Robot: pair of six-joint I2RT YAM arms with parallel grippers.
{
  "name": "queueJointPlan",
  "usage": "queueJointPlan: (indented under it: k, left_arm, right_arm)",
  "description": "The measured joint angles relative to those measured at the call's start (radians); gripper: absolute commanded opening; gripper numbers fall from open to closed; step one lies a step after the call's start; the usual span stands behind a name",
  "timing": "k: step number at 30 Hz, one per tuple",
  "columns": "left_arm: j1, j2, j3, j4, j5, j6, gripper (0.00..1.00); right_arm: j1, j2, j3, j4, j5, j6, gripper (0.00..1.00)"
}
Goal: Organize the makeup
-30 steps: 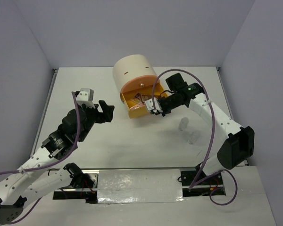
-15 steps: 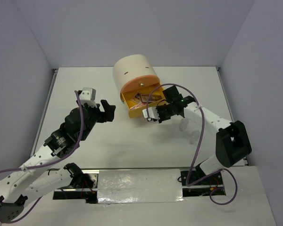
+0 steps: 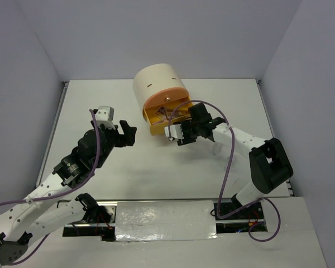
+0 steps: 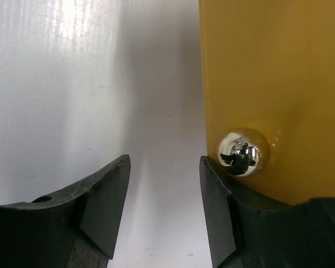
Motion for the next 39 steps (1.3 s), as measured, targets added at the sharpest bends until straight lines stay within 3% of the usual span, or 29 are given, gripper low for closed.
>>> queueJointPlan:
  k: [19,30,32,34,39]
  left_arm:
    - [0.000,0.014,-0.006,0.018,0.001,-0.001,0.88]
    - [0.000,0.015,-0.006,0.018,0.001,-0.002,0.88]
    - [0.000,0.019,-0.006,0.018,0.001,-0.002,0.88]
    - [0.000,0.025,-0.006,0.018,0.001,-0.003,0.88]
    - [0.000,0.039,-0.006,0.018,0.001,-0.008,0.88]
  right_arm:
    - [0.011,0.127,0.188,0.039,0.041,0.130,0.64]
    - [0.023,0.208,0.263,0.139,0.095,0.272,0.81]
    - [0.024,0.225,0.280,0.158,0.106,0.306,0.86]
    - [0.024,0.237,0.291,0.173,0.114,0.339,1.00]
    - [0.026,0.245,0.302,0.188,0.126,0.391,1.00]
